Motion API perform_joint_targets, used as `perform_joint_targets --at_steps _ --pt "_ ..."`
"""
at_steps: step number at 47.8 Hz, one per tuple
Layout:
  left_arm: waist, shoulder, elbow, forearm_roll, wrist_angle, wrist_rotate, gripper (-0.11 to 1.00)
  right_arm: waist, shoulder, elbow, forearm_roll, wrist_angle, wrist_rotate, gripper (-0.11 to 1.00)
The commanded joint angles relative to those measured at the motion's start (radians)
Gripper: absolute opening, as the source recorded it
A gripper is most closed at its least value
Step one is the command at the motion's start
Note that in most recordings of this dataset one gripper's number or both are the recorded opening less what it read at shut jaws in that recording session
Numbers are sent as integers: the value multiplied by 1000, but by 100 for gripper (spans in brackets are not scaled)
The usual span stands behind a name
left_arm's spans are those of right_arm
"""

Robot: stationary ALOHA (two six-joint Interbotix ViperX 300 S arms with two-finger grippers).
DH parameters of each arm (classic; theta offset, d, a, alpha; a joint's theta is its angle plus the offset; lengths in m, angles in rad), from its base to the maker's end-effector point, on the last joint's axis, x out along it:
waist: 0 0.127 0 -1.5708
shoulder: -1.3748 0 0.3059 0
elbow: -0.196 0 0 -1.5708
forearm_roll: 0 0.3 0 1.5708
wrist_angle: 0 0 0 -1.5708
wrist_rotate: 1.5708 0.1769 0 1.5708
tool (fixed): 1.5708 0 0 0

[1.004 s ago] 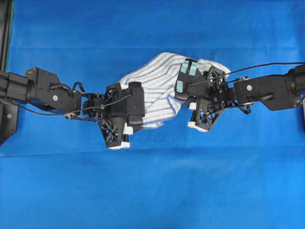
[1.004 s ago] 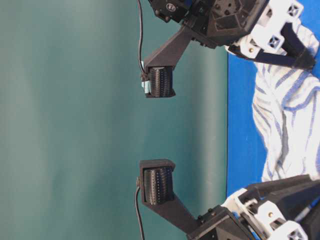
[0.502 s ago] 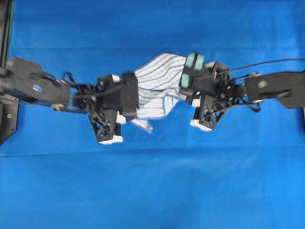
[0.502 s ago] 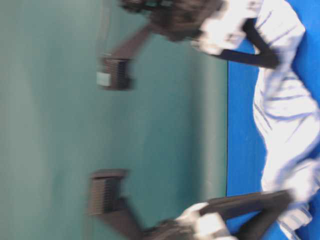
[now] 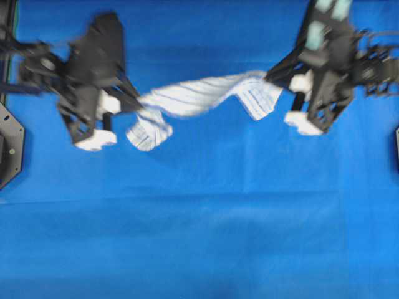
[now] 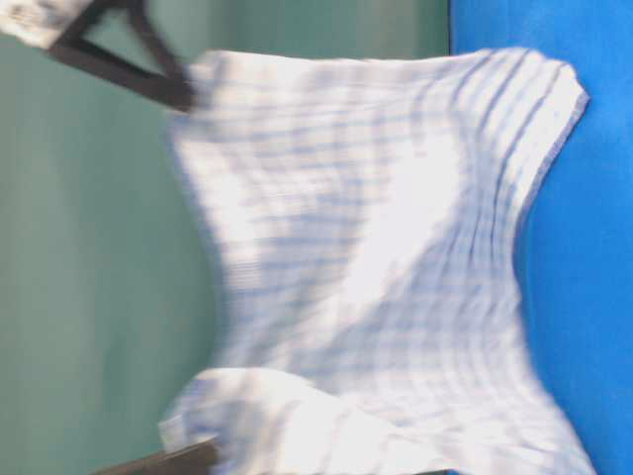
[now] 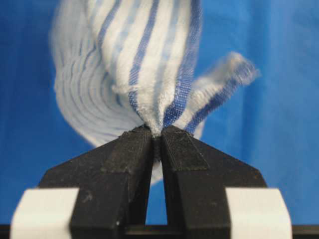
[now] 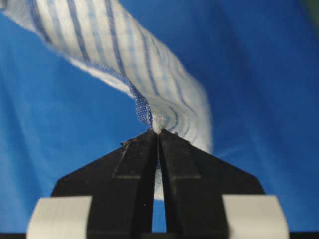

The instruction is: Lift the towel with both arms.

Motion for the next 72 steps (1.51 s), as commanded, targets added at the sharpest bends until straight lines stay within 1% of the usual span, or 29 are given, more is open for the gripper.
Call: perform_joint_targets --at_steps 1,11,20,27,32,37,45,52,53,55,56,60,61,63,66,68,69,72 --pt "21 -51 -66 3 67 5 3 3 -35 -75 -5 46 -18 3" --pt "31 -87 -178 5 160 8 3 9 -40 -199 -5 127 -69 3" --pt "31 -87 -295 11 242 11 3 37 -40 -308 -5 193 -115 3" --pt "31 -83 -357 12 265 21 3 48 -37 -382 -5 233 -141 3" --pt "31 -83 -368 12 259 54 3 48 -34 -390 -5 238 -150 3" --pt "31 -78 -367 14 253 72 3 48 -31 -390 -5 242 -158 3" --pt "28 -83 -364 12 215 80 3 48 -34 -388 -5 238 -196 3" --pt "35 -92 -356 12 199 83 4 48 -35 -387 -5 230 -207 4" --pt "38 -95 -354 12 198 83 7 46 -35 -387 -5 230 -207 4" --pt "43 -98 -350 14 196 80 15 46 -35 -387 -5 230 -206 6" --pt "44 -100 -348 14 196 80 20 44 -34 -385 -5 230 -204 10" --pt "46 -114 -331 12 181 75 44 44 -34 -382 -6 233 -204 33" --pt "44 -118 -327 11 175 75 50 44 -34 -380 -8 233 -206 41" --pt "44 -127 -314 11 166 75 63 44 -34 -376 -17 235 -204 53" --pt "46 -143 -296 9 152 75 80 44 -35 -371 -32 233 -199 65" --pt "46 -152 -284 9 146 75 87 44 -35 -370 -34 235 -198 69" --pt "46 -156 -279 11 143 75 90 44 -35 -368 -34 235 -196 69" --pt "46 -172 -264 9 140 72 93 44 -34 -368 -34 235 -196 66"
